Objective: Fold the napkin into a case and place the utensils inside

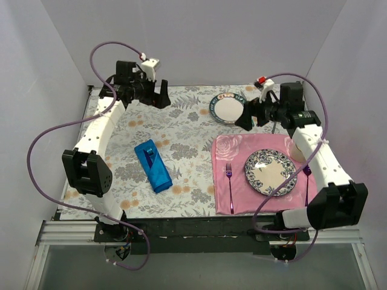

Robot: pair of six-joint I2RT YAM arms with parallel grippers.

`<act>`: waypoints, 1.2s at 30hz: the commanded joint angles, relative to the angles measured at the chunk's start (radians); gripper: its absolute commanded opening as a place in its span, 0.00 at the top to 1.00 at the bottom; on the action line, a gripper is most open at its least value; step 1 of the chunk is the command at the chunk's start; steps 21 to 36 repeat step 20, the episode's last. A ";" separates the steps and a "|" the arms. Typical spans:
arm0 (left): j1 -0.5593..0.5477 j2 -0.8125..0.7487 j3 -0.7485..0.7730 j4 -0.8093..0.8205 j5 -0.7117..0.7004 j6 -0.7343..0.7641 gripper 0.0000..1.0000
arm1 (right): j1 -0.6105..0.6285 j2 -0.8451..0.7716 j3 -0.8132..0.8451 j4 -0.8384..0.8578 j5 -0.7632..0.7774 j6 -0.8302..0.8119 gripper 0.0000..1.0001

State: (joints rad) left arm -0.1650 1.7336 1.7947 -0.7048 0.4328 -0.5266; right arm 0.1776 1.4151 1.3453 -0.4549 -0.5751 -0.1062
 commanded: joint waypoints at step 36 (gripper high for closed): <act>-0.036 -0.299 -0.503 0.019 -0.256 -0.210 0.02 | -0.056 -0.616 -0.512 -0.100 0.228 -0.058 0.01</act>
